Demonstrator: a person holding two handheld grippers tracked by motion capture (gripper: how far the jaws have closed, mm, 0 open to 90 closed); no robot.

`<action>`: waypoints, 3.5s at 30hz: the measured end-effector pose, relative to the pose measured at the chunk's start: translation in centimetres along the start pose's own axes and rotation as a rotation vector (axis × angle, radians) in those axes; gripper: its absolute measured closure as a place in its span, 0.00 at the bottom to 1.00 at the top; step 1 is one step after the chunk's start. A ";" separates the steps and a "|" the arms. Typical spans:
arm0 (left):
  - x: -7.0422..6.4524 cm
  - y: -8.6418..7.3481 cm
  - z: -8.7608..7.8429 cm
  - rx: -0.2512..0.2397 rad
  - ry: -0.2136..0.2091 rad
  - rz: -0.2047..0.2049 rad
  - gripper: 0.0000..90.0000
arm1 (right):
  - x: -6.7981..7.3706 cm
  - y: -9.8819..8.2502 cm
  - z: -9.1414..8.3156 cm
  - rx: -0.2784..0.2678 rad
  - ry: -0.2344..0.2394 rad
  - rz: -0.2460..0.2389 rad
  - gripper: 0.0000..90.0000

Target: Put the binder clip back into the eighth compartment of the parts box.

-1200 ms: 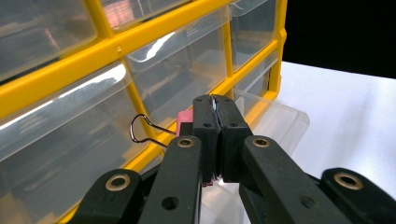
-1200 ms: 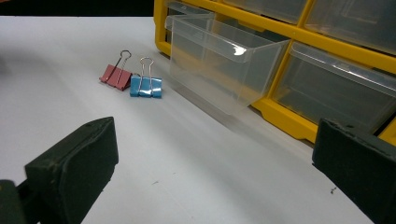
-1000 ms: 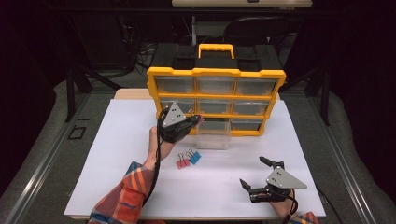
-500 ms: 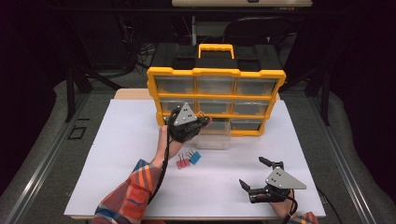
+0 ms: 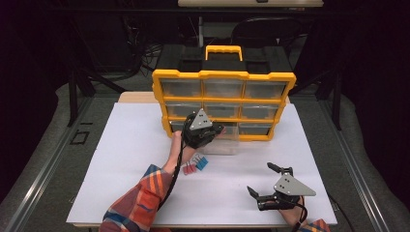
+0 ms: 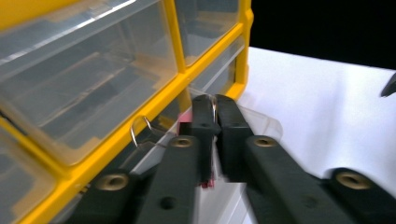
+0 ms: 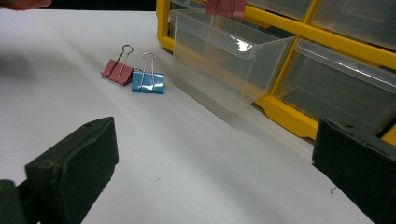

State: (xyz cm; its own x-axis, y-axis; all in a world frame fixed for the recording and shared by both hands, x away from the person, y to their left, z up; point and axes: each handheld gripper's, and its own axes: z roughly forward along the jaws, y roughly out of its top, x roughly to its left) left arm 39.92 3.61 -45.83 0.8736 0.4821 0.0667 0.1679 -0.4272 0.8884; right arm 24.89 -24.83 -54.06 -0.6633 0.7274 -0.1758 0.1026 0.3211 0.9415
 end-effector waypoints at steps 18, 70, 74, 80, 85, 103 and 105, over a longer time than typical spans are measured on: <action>-0.4 -4.3 -6.7 -0.045 0.084 -0.009 0.00 | 0.0 0.1 -0.1 0.004 -0.002 -0.002 0.00; 0.1 -11.7 -5.5 0.153 0.035 -0.130 0.29 | -0.1 -0.2 0.1 0.026 0.011 -0.006 0.00; 0.2 -11.9 -5.5 0.159 0.043 -0.131 0.38 | -0.1 -0.3 0.2 0.027 0.019 -0.004 0.00; 0.3 -12.5 -5.6 0.156 0.025 -0.146 0.53 | 0.0 -0.1 0.3 0.026 0.026 -0.016 0.00; 0.6 -13.0 -5.4 0.140 0.018 -0.178 0.60 | 0.0 -0.1 0.9 0.035 0.040 -0.025 0.00; 1.0 -13.2 -4.9 0.146 -0.022 -0.160 0.82 | 0.2 -0.1 0.9 0.046 0.040 -0.019 0.00; 1.1 -13.2 -4.8 0.157 -0.028 -0.170 0.81 | 0.1 -0.2 0.8 0.048 0.040 -0.018 0.00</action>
State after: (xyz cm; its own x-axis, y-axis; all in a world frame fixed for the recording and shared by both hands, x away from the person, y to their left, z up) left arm 36.47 13.42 -55.34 0.8386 0.5369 -0.0919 0.3804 -0.4565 0.8043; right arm 25.34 -24.31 -54.45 -0.6941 0.6971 -0.1798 0.1257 0.3632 0.9232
